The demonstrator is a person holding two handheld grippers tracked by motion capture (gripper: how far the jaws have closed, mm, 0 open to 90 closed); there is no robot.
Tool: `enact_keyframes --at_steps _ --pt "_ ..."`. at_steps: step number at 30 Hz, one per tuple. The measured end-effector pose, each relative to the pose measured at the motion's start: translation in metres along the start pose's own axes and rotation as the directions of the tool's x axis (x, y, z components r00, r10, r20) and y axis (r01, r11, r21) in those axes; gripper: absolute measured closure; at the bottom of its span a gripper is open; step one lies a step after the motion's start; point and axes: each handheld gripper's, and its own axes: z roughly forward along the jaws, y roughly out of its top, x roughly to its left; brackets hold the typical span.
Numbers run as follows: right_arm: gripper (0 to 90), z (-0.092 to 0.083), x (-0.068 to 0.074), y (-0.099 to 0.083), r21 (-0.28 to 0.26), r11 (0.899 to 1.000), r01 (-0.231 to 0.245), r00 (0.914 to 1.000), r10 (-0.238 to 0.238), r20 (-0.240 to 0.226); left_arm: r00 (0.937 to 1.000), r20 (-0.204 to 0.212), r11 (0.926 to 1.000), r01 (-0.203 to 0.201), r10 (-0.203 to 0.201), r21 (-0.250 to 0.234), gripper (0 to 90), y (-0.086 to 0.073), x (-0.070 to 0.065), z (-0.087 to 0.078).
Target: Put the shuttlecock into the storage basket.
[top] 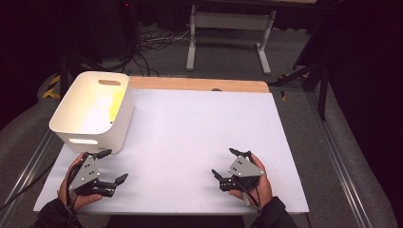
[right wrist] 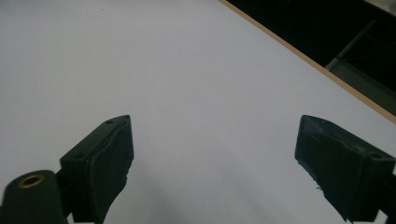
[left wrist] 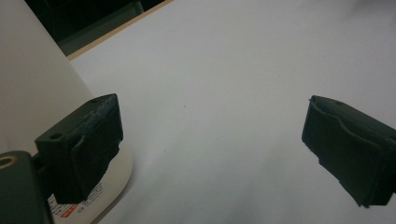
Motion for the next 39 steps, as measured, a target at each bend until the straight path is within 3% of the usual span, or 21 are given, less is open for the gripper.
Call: enact_keyframes --at_steps 11,23,39 --pt "12.6 -0.004 0.003 0.003 -0.005 1.000 0.001 0.9999 -0.001 0.016 0.9996 0.019 0.9997 -0.021 0.021 -0.013 6.0 0.001 -0.004 0.000" --pt "12.5 -0.004 0.001 0.000 -0.006 1.000 -0.003 0.9999 0.003 0.010 0.9986 0.034 0.9992 -0.040 0.040 0.006 6.0 0.002 -0.006 0.006" --pt "12.0 -0.004 0.001 -0.003 -0.002 1.000 -0.007 1.0000 0.007 0.005 0.9983 0.028 0.9986 -0.051 0.050 0.016 6.1 0.003 -0.007 0.012"
